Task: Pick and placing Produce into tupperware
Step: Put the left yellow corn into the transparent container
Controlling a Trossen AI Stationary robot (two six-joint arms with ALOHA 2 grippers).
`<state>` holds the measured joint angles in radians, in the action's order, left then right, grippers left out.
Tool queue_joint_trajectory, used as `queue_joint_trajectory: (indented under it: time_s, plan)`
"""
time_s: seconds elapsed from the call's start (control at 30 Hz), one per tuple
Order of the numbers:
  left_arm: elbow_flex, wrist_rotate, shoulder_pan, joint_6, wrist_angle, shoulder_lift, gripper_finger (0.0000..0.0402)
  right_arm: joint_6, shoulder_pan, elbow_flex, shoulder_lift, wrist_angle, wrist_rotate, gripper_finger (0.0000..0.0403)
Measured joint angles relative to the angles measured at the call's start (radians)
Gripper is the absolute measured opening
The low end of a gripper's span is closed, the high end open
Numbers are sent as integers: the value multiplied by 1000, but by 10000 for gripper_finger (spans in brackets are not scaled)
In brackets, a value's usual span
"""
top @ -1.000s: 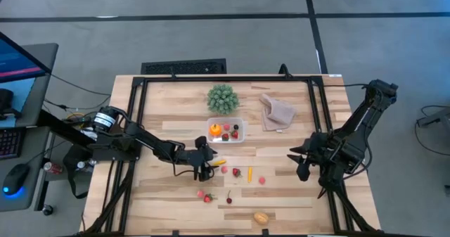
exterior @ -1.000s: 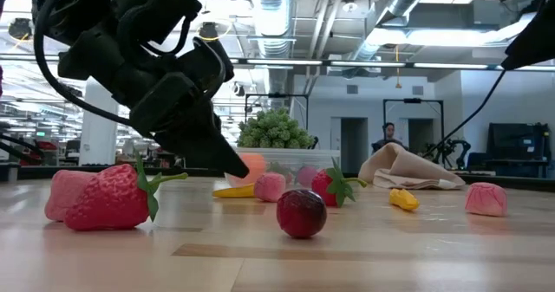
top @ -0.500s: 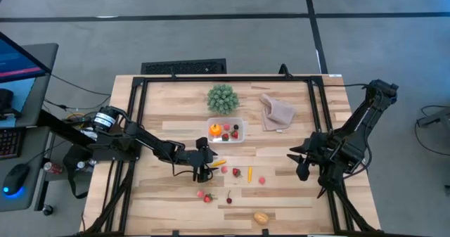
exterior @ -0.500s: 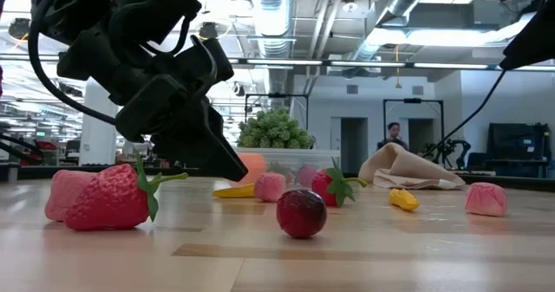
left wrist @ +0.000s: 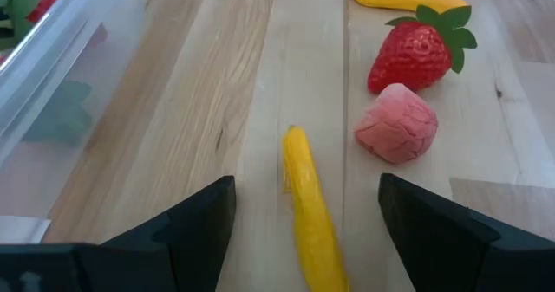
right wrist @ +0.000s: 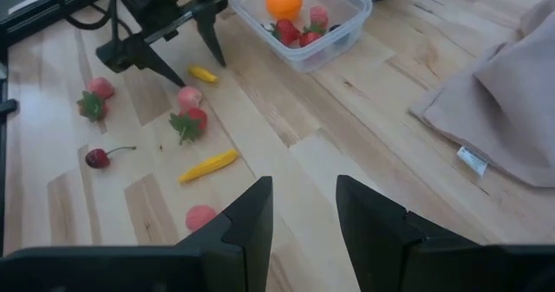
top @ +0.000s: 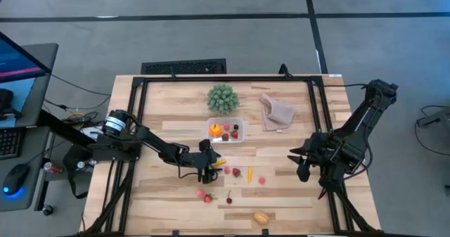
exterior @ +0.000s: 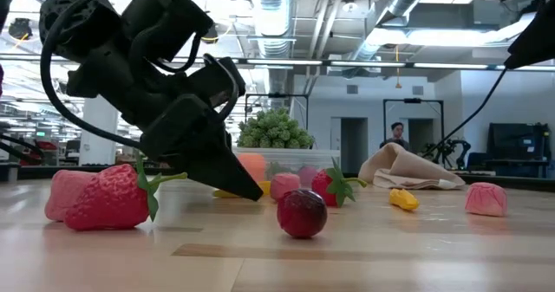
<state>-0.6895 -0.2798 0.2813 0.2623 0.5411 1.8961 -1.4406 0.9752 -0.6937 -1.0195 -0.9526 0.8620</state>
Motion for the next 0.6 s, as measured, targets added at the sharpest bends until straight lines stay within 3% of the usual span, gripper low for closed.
queue_joint_trajectory:
  time_s: [0.17, 0.47, 0.6]
  plan:
    - [0, 1, 0, -2, -1, 1, 251, 0, 0, 0, 0, -5, 0, 121]
    - [0, -3, -2, 33, -4, 2, 118, 0, 0, 0, 0, -21, 0, 121]
    - [0, 1, -2, 37, -4, 3, 77, -1, -1, 0, 0, -27, 0, 121]
